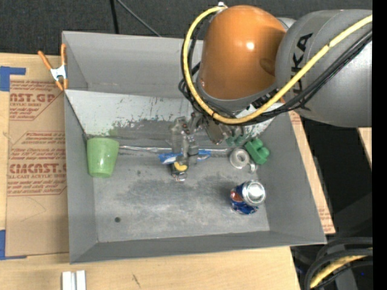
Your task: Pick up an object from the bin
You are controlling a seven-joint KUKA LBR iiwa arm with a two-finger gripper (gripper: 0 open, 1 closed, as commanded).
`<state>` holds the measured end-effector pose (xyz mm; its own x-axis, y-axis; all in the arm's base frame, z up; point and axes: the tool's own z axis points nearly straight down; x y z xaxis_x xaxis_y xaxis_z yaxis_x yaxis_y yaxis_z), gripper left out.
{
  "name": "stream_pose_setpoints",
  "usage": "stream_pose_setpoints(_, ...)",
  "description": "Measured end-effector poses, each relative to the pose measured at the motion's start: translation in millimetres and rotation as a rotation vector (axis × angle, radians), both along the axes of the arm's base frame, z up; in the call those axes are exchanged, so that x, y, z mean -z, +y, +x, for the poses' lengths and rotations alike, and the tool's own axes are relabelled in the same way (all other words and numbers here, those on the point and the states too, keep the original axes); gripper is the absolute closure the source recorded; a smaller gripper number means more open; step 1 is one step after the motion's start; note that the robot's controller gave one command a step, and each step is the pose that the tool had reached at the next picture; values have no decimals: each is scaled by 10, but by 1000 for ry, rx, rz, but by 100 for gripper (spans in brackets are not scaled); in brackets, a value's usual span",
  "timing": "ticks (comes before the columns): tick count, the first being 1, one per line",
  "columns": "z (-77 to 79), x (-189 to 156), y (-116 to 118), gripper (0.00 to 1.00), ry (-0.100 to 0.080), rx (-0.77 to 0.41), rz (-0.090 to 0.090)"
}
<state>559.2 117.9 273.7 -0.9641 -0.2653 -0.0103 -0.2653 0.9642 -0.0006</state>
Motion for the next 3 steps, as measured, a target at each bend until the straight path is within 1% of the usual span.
stream_pose_setpoints(1, -12, 38, 1, 0, 7, 0, 0)
stream_pose_setpoints(2, -156, 730, 396, 0, 13, -157, -2)
stream_pose_setpoints(3, 108, 2059, 203, 0, 14, -239, -2)
